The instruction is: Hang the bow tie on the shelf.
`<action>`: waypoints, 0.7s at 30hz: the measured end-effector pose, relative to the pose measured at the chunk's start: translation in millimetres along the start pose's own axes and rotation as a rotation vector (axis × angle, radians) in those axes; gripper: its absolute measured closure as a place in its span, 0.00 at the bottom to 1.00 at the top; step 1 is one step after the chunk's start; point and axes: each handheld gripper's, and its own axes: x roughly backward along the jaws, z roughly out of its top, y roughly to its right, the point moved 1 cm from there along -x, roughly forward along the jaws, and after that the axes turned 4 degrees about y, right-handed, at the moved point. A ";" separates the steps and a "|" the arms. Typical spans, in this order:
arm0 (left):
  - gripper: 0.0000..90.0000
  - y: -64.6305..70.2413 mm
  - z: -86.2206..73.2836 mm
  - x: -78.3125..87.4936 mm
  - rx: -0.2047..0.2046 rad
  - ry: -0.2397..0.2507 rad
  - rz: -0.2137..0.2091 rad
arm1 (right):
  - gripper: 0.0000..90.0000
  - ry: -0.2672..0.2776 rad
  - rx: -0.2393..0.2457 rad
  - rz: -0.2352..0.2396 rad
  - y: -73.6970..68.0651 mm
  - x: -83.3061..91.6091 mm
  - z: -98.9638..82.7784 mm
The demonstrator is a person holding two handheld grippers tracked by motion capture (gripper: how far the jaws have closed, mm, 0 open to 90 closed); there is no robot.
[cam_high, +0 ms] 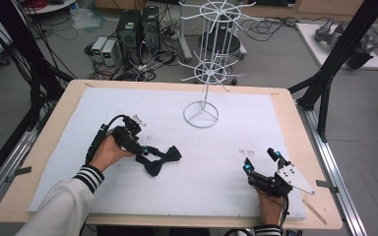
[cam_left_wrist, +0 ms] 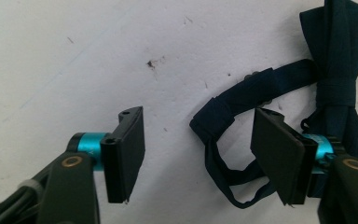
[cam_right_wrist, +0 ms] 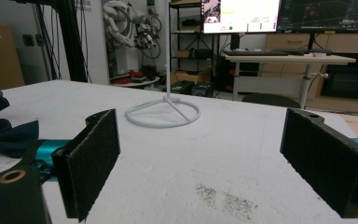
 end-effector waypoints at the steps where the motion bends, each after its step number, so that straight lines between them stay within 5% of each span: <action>1: 0.43 0.3 0.5 -1.7 0.005 -0.002 -0.004 | 0.12 -0.001 -0.002 0.000 -0.1 0.0 0.0; 21: 0.69 3.6 4.9 -10.7 -0.006 -0.075 -0.018 | 0.12 -0.002 -0.009 -0.003 0.4 0.4 0.0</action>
